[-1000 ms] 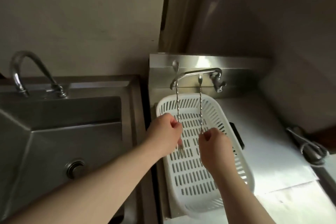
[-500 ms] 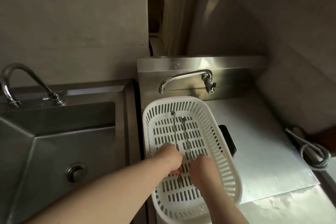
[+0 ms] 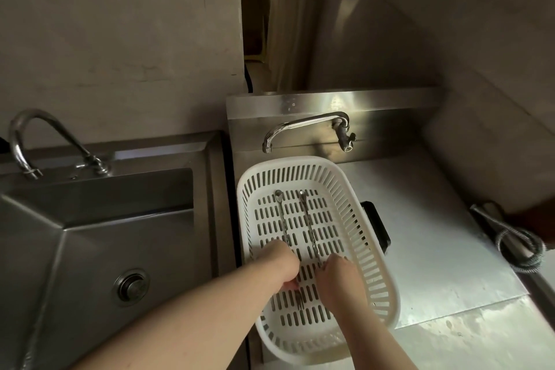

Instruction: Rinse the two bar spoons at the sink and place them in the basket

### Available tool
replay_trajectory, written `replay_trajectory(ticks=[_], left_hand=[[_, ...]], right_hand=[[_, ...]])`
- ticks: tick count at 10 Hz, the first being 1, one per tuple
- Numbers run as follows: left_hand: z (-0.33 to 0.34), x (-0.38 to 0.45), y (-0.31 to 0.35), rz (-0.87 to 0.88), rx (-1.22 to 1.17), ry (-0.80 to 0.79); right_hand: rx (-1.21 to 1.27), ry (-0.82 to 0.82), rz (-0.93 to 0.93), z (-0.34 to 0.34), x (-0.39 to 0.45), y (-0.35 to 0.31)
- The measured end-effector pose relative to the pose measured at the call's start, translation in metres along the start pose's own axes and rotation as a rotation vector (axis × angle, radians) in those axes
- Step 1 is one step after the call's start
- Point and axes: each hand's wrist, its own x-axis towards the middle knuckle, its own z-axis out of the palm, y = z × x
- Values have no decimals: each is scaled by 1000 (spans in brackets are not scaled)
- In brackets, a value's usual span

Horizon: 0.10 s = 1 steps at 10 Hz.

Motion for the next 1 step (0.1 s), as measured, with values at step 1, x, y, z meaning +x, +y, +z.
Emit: replay_trajectory(ticks=[1], left_hand=[[-7,-2,5,106,87,66]], right_hand=[[33,51,-33,-2,-5,0]])
